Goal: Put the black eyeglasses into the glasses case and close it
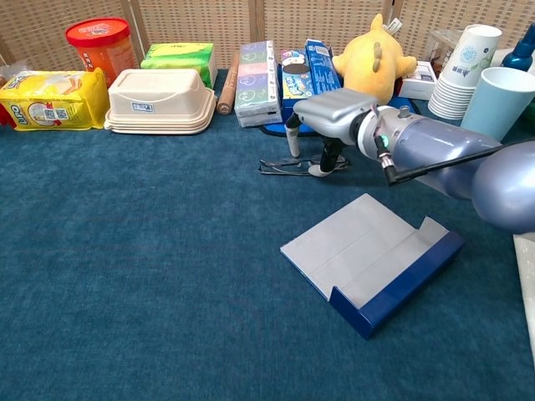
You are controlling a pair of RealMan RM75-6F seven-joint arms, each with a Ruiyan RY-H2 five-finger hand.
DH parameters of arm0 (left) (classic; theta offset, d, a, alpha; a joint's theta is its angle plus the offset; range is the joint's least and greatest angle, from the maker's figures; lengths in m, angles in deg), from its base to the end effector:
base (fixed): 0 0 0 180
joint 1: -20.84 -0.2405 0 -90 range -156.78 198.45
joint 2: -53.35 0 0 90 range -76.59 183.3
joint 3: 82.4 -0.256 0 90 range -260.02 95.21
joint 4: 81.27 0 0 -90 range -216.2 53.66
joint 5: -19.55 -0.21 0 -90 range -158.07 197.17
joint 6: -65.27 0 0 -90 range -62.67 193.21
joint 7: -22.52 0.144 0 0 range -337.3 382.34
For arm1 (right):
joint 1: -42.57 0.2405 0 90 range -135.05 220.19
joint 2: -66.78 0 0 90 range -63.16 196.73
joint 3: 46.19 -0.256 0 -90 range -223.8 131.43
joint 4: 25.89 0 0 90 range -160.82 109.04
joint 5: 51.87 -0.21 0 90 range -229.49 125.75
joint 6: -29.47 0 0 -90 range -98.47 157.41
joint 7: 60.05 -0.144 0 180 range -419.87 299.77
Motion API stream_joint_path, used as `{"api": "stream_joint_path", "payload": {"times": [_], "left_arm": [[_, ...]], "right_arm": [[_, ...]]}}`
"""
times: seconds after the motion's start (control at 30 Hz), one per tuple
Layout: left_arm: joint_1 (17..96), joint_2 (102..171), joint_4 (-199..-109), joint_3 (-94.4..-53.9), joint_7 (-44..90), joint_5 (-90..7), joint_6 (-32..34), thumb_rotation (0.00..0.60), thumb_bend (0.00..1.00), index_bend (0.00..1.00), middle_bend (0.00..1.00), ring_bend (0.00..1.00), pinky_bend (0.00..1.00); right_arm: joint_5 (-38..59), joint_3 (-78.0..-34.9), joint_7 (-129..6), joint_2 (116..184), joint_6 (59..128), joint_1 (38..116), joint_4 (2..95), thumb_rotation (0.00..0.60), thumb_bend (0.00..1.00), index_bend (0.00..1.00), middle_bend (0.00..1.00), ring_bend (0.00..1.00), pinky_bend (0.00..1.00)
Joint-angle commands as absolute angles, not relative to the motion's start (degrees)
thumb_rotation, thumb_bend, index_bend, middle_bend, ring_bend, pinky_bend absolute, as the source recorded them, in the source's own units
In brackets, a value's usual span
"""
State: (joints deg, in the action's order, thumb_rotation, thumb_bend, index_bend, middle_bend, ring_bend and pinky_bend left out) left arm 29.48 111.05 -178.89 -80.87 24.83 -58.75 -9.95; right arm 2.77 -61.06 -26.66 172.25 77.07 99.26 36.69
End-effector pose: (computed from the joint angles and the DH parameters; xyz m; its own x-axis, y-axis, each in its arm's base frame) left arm -0.3177 0.1928 0.1680 0.4262 0.1701 0.8885 0.8960 0.0561 -0.4405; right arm -0.0855 -0.3969 -0.0862 0.6323 -0.1772 0.7542 -0.7361 -0.4411 0.5134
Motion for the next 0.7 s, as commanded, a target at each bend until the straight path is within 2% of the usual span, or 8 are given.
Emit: {"api": "stream_joint_path", "payload": {"times": [0.03, 0.33, 0.7], "left_arm": [[29.2, 111.0, -178.4, -80.9, 24.4, -58.7, -10.2, 0.6, 0.32, 0.16, 0.08, 0.01, 0.0], [28.7, 111.0, -177.5, -81.0, 23.4, -58.7, -10.6, 0.6, 0.32, 0.16, 0.07, 0.01, 0.0], [28.6, 111.1, -177.1, -81.0, 23.0, -58.8, -10.6, 0.6, 0.32, 0.16, 0.07, 0.01, 0.0]], "right_arm": [[2.2, -61.6, -27.0, 172.7, 76.7, 99.8, 35.9, 0.6, 0.32, 0.47, 0.28, 0.2, 0.24], [3.0, -62.0, -28.3, 173.8, 77.3, 100.5, 34.6, 0.6, 0.32, 0.65, 0.38, 0.26, 0.27], [3.8, -62.3, -30.0, 173.7, 78.6, 99.9, 36.3, 0.6, 0.32, 0.67, 0.4, 0.29, 0.27]]}}
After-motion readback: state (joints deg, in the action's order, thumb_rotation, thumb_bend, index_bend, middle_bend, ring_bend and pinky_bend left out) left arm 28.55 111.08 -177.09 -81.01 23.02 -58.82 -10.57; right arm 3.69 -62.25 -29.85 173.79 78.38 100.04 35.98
